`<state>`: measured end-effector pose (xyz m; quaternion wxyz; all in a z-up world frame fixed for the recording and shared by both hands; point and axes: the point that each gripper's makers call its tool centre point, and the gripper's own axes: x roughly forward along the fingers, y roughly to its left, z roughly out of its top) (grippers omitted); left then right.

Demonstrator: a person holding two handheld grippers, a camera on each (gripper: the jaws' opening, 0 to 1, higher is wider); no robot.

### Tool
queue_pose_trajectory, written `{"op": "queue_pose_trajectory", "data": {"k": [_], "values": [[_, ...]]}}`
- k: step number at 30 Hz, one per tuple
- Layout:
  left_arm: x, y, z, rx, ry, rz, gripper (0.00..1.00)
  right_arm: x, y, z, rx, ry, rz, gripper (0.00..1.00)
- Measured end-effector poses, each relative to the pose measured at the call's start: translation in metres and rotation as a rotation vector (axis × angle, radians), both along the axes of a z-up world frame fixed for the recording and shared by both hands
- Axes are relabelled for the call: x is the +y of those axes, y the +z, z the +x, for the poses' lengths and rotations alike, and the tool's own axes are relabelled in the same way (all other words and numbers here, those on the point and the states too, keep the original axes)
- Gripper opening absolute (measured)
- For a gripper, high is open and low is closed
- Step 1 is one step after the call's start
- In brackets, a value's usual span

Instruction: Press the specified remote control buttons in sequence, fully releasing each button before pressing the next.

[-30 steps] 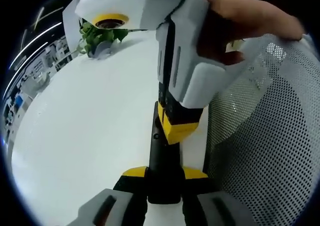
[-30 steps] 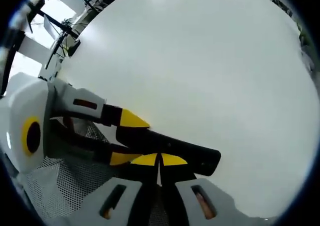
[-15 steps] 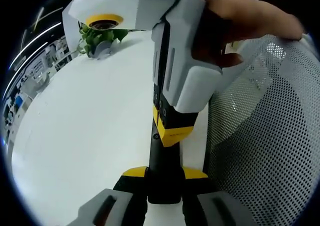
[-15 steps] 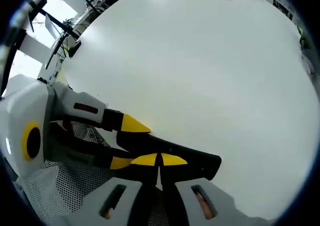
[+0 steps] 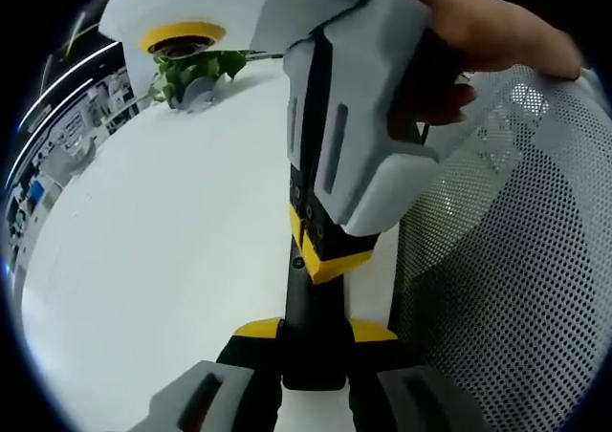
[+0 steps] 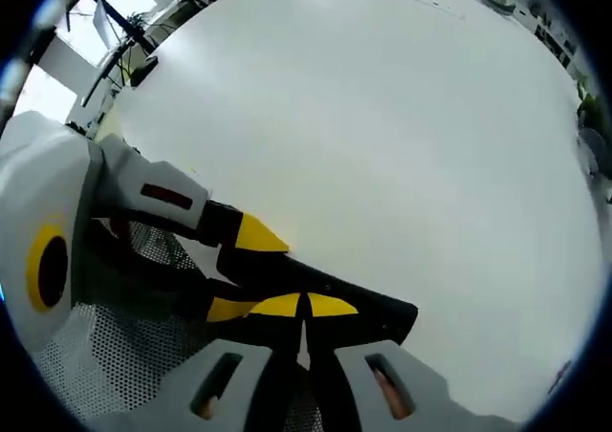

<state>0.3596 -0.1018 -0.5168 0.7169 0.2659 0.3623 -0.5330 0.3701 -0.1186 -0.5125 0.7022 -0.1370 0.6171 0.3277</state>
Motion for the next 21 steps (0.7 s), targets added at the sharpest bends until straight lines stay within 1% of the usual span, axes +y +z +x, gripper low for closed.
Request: {"op": "queue_pose_trajectory", "data": {"k": [3,6,8,9,10,11,13,17,21], "values": [[0.0000,-0.0003,0.0003,0.000,0.000,0.000,0.25,-0.0006,0.0014,-0.0022,0.002,0.014,-0.013,0.00],[0.0000,-0.0003,0.0003,0.000,0.000,-0.001,0.25,-0.0018,0.0014,-0.0017,0.008,0.008,-0.005,0.00],[0.0001,-0.0003,0.0004,0.000,0.001,-0.003,0.25,-0.0023,0.0017,-0.0018,0.013,-0.013,0.030,0.00],[0.0001,-0.0002,0.0004,0.000,0.001,-0.004,0.25,-0.0018,0.0020,-0.0018,0.022,-0.028,0.066,0.00],[0.0001,-0.0001,0.0004,0.000,0.001,-0.005,0.25,-0.0015,0.0020,-0.0024,0.037,-0.049,0.086,0.00],[0.0001,-0.0001,0.0003,0.000,0.002,-0.005,0.25,-0.0024,0.0018,-0.0024,0.068,-0.090,0.105,0.00],[0.0001,0.0001,0.0002,-0.001,0.001,-0.006,0.25,-0.0040,0.0019,-0.0055,0.109,-0.110,0.111,0.00],[0.0001,-0.0001,0.0002,-0.001,-0.002,-0.005,0.25,-0.0057,0.0024,-0.0046,0.105,-0.118,0.111,0.00],[0.0001,-0.0001,0.0002,-0.001,-0.002,-0.005,0.25,-0.0061,0.0042,0.0027,0.075,-0.124,0.113,0.00]]}}
